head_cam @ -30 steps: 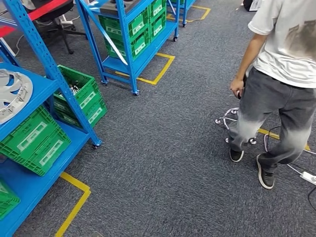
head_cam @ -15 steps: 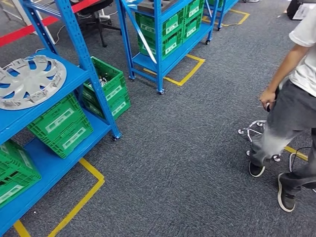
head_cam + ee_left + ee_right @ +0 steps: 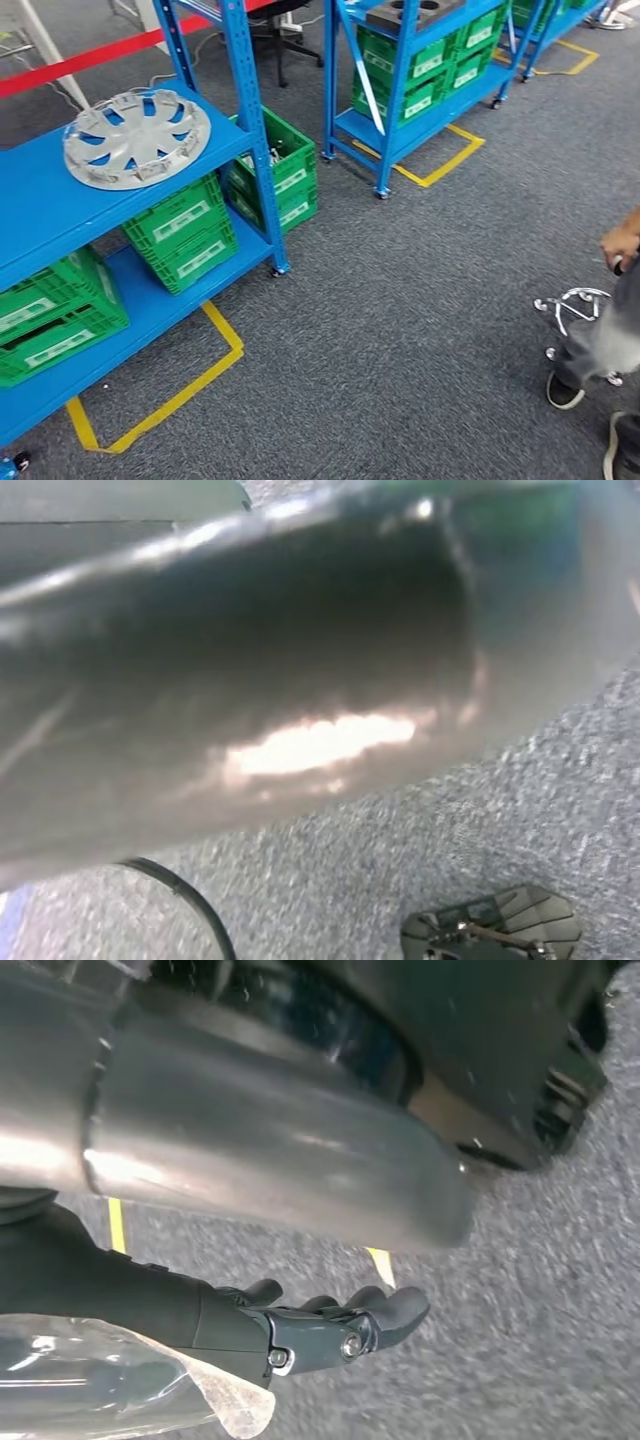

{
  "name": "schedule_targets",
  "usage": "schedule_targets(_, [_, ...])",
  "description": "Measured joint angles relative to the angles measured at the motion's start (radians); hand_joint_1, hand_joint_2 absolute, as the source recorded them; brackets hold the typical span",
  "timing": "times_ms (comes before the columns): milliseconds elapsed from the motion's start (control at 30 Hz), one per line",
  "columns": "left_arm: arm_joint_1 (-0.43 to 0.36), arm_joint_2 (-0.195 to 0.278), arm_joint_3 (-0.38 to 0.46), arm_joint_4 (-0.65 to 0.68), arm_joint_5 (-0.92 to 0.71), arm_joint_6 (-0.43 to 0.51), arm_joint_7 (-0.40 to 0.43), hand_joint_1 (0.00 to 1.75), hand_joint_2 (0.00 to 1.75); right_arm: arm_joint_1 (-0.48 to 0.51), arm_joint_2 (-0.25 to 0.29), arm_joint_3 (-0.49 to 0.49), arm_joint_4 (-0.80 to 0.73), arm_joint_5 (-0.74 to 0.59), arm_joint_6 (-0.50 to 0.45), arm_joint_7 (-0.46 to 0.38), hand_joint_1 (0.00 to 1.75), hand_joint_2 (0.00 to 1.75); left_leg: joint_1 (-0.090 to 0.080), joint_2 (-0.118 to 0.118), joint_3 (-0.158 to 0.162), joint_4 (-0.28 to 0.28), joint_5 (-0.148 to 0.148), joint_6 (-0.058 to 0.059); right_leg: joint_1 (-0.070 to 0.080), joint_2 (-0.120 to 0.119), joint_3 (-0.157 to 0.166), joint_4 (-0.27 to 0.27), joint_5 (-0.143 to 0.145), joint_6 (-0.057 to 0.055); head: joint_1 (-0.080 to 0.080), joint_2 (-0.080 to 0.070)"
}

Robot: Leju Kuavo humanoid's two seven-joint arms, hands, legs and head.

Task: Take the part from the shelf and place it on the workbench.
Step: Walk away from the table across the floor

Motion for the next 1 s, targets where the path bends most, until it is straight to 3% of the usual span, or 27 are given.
schedule_targets(33, [0.000, 0.000, 0.000, 0.000, 0.000, 0.001, 0.001, 0.00, 0.00, 0.000, 0.000, 0.000, 0.001, 0.000, 0.000, 0.000, 0.00, 0.00, 0.001, -0.012, -0.004, 0.001, 0.001, -0.007, 0.001, 0.007, 0.007, -0.009, -0.005, -0.005, 0.000, 0.000])
schedule_targets(100, [0.005, 0.001, 0.000, 0.000, 0.000, 0.002, 0.001, 0.00, 0.00, -0.002, 0.000, 0.000, 0.001, -0.001, 0.000, -0.001, 0.00, 0.00, 0.005, -0.025, -0.009, 0.001, 0.004, -0.019, 0.002, -0.015, 0.014, -0.013, -0.002, -0.019, 0.000, 0.000])
schedule_targets(167, [0.007, 0.001, 0.000, 0.000, 0.000, 0.003, 0.002, 0.00, 0.00, -0.002, 0.001, -0.001, 0.001, -0.001, 0.001, -0.002, 0.00, 0.00, 0.002, 0.014, -0.029, 0.040, -0.021, -0.029, 0.000, -0.043, 0.019, -0.020, 0.002, -0.034, -0.006, 0.000])
schedule_targets(233, [0.004, 0.000, 0.000, 0.000, 0.000, 0.004, 0.003, 0.00, 0.00, 0.000, 0.001, -0.001, 0.001, 0.000, 0.002, -0.002, 0.00, 0.00, 0.000, 0.074, -0.083, 0.154, -0.081, -0.036, 0.002, -0.076, 0.022, -0.022, 0.000, -0.043, -0.014, 0.000])
schedule_targets(300, [0.003, -0.001, 0.000, 0.000, 0.000, 0.004, 0.004, 0.00, 0.00, 0.003, 0.000, -0.001, 0.001, 0.000, 0.002, -0.001, 0.00, 0.00, 0.003, 0.096, -0.135, 0.264, -0.118, -0.040, 0.005, -0.110, 0.025, -0.022, -0.005, -0.047, -0.015, 0.000])
schedule_targets(333, [0.005, -0.002, 0.000, 0.000, 0.000, 0.005, 0.004, 0.00, 0.00, 0.003, 0.000, -0.002, 0.001, 0.000, 0.002, -0.001, 0.00, 0.00, 0.004, 0.099, -0.140, 0.275, -0.111, -0.040, 0.005, -0.124, 0.027, -0.022, -0.008, -0.047, -0.015, 0.000])
schedule_targets(400, [0.008, -0.002, 0.000, 0.000, 0.000, 0.006, 0.005, 0.00, 0.00, 0.001, 0.000, -0.002, 0.001, 0.000, 0.002, 0.000, 0.00, 0.00, 0.003, 0.115, -0.094, 0.187, -0.049, -0.033, 0.007, -0.149, 0.036, -0.022, -0.015, -0.045, -0.015, 0.000])
schedule_targets(467, [0.007, -0.002, 0.000, 0.000, -0.001, 0.008, 0.005, 0.00, 0.00, 0.001, 0.001, -0.002, 0.001, 0.000, 0.002, 0.000, 0.00, 0.00, -0.008, 0.164, -0.030, 0.060, -0.003, -0.020, 0.011, -0.172, 0.043, -0.022, -0.025, -0.036, -0.015, 0.000])
schedule_targets(533, [0.004, -0.002, 0.000, 0.000, -0.001, 0.009, 0.005, 0.00, 0.00, 0.000, 0.001, -0.002, 0.001, 0.000, 0.002, -0.001, 0.00, 0.00, -0.018, 0.191, -0.006, 0.010, -0.002, -0.009, 0.016, -0.197, 0.046, -0.024, -0.034, -0.026, -0.015, 0.000])
schedule_targets(600, [0.007, -0.004, 0.000, 0.000, -0.001, 0.010, 0.005, 0.00, 0.00, -0.005, 0.001, -0.003, 0.001, 0.000, 0.002, -0.001, 0.00, 0.00, -0.016, 0.169, -0.005, 0.002, -0.002, 0.001, 0.017, -0.211, 0.058, -0.029, -0.040, -0.017, -0.015, 0.000])
schedule_targets(667, [0.010, -0.004, 0.001, 0.000, -0.001, 0.011, 0.005, 0.00, 0.00, -0.008, 0.001, -0.003, 0.001, 0.000, 0.002, -0.001, 0.00, 0.00, -0.009, 0.145, -0.001, -0.008, 0.003, 0.011, 0.014, -0.164, 0.054, -0.001, -0.065, -0.008, -0.011, 0.000])
schedule_targets(733, [0.007, -0.005, 0.001, 0.000, -0.001, 0.011, 0.005, 0.00, 0.00, -0.007, 0.001, -0.003, 0.001, 0.000, 0.002, -0.002, 0.00, 0.00, -0.004, 0.120, 0.001, -0.012, 0.005, 0.018, 0.010, -0.100, 0.000, 0.108, -0.120, -0.004, -0.006, 0.000])
schedule_targets(800, [0.004, -0.006, 0.002, 0.000, -0.001, 0.011, 0.005, 0.00, 0.00, -0.003, 0.001, -0.003, 0.002, 0.000, 0.002, -0.001, 0.00, 0.00, -0.004, 0.091, 0.001, -0.011, 0.004, 0.021, 0.010, -0.083, -0.071, 0.232, -0.159, -0.002, -0.005, 0.000])
schedule_targets(833, [0.005, -0.007, 0.002, 0.001, -0.001, 0.011, 0.005, 0.00, 0.00, -0.001, 0.001, -0.003, 0.002, 0.000, 0.002, -0.001, 0.00, 0.00, -0.004, 0.076, 0.002, -0.011, 0.003, 0.021, 0.010, -0.080, -0.090, 0.254, -0.152, -0.002, -0.005, 0.000])
schedule_targets(867, [0.006, -0.007, 0.002, 0.001, -0.001, 0.011, 0.004, 0.00, 0.00, 0.000, 0.000, -0.003, 0.002, 0.000, 0.002, 0.000, 0.00, 0.00, -0.004, 0.060, 0.004, -0.010, 0.002, 0.020, 0.010, -0.079, -0.091, 0.234, -0.122, -0.002, -0.005, 0.000])
schedule_targets(900, [0.007, -0.008, 0.003, 0.001, 0.000, 0.011, 0.004, 0.00, 0.00, 0.001, 0.000, -0.003, 0.002, 0.000, 0.002, 0.000, 0.00, 0.00, -0.003, 0.045, 0.007, -0.009, 0.000, 0.018, 0.009, -0.073, -0.076, 0.184, -0.081, -0.003, -0.005, 0.000])
schedule_targets(933, [0.007, -0.008, 0.004, 0.001, 0.000, 0.010, 0.003, 0.00, 0.00, 0.001, 0.000, -0.003, 0.002, 0.000, 0.002, 0.000, 0.00, 0.00, -0.002, 0.030, 0.008, -0.008, -0.002, 0.014, 0.006, -0.051, -0.052, 0.118, -0.041, -0.003, -0.005, 0.000])
schedule_targets(1000, [0.005, -0.009, 0.005, 0.000, 0.000, 0.010, 0.002, 0.00, 0.00, 0.002, 0.000, -0.003, 0.003, 0.001, 0.003, -0.001, 0.00, 0.00, -0.002, 0.004, 0.004, 0.000, -0.005, 0.004, 0.000, -0.001, -0.011, 0.018, -0.003, -0.003, -0.005, 0.000])
